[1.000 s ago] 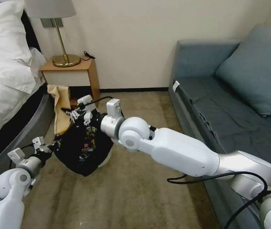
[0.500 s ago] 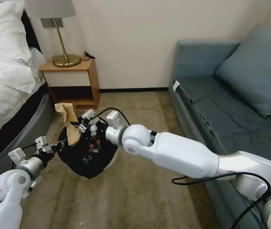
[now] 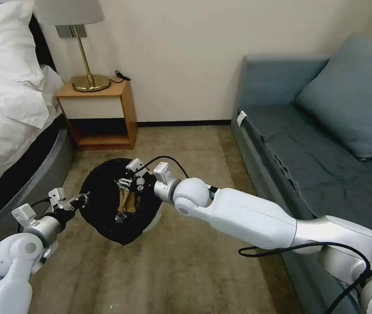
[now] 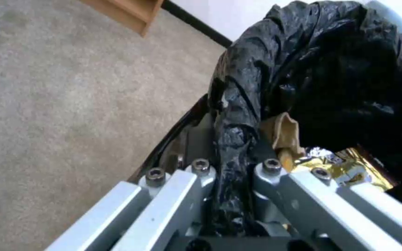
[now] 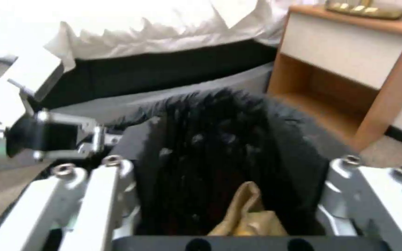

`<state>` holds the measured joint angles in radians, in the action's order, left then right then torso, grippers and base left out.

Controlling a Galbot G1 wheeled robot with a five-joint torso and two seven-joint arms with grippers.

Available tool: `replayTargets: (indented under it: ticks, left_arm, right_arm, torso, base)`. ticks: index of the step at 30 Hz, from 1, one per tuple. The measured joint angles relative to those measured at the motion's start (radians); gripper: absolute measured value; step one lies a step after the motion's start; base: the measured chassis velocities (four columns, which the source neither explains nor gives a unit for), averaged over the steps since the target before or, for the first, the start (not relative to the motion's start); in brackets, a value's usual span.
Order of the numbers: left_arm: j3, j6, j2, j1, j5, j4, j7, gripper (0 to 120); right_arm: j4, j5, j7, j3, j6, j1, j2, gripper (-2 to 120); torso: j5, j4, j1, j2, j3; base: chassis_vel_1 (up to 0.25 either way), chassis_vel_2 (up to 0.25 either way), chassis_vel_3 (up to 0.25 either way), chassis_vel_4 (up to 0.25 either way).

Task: Pick up the trash bin, then pick up the garbage on the floor and place it into the trash bin.

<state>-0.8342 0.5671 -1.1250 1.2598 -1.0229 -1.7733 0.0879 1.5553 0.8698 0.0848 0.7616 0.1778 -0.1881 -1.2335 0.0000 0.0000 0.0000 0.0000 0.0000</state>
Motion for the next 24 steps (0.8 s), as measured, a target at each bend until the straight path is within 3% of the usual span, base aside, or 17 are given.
replayTargets:
  ticks: [11, 20, 22, 24]
  left_arm:
    - [0.019, 0.008, -0.026, -0.002, 0.013, 0.026, -0.126, 4]
    - [0.019, 0.0, -0.05, 0.017, 0.048, 0.058, -0.14, 4]
    - [0.025, -0.007, -0.075, 0.021, 0.066, 0.05, -0.14, 4]
    - [0.024, -0.01, -0.078, 0.024, 0.072, 0.049, -0.137, 4]
  right_arm:
    - [0.065, -0.209, 0.084, -0.125, -0.061, -0.091, 0.037, 99]
    - [0.082, -0.297, 0.213, -0.188, -0.055, -0.184, 0.034, 100]
    - [0.097, -0.354, 0.272, -0.284, -0.038, -0.298, 0.043, 100]
    - [0.099, -0.369, 0.272, -0.306, -0.037, -0.316, 0.052, 100]
  torso:
    - [0.0, -0.0001, 0.0, 0.0, 0.0]
    - [0.0, 0.0004, 0.0, 0.0, 0.0]
    - [0.0001, -0.0003, 0.0, 0.0, 0.0]
    - [0.0002, -0.0003, 0.0, 0.0, 0.0]
  base:
    - [0.0, 0.0, 0.0, 0.0]
    - [0.0, 0.0, 0.0, 0.0]
    - [0.0, 0.0, 0.0, 0.0]
    - [0.0, 0.0, 0.0, 0.0]
